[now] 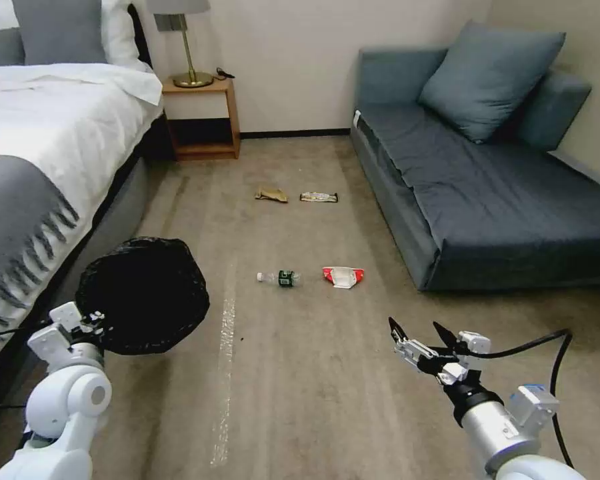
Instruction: Pick up the trash bin, then pick up the garbage on the floor and place it into the trash bin.
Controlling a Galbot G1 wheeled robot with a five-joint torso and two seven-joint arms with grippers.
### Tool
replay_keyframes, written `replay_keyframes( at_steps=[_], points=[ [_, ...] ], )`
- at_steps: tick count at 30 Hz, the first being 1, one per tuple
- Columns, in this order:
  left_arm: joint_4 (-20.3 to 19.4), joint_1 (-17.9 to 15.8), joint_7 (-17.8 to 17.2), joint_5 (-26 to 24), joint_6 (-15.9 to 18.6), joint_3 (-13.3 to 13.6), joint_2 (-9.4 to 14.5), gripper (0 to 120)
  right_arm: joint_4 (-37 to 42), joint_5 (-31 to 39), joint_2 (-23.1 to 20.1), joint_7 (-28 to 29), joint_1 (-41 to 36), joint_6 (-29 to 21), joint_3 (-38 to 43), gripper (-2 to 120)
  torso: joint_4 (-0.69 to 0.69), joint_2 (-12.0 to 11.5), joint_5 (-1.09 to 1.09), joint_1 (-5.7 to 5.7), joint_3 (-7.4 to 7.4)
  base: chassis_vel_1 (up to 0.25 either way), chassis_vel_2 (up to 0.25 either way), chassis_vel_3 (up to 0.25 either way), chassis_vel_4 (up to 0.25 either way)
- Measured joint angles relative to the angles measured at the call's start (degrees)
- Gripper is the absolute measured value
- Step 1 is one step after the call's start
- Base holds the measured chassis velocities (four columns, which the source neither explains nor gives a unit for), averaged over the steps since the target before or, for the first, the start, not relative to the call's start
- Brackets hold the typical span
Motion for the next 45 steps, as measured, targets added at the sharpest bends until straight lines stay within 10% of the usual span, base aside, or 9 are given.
replay_keyframes(
  at_steps=[45],
  points=[
    [2.43, 1.32, 1.86, -0.17, -3.08, 0.38, -0.89, 2, -1.23, -4.03, 2.71, -2.26, -0.1, 4.47, -1.59, 100, 0.0, 0.01, 0.0, -0.01, 0.0, -0.032, 0.031, 0.029, -0.033]
  ],
)
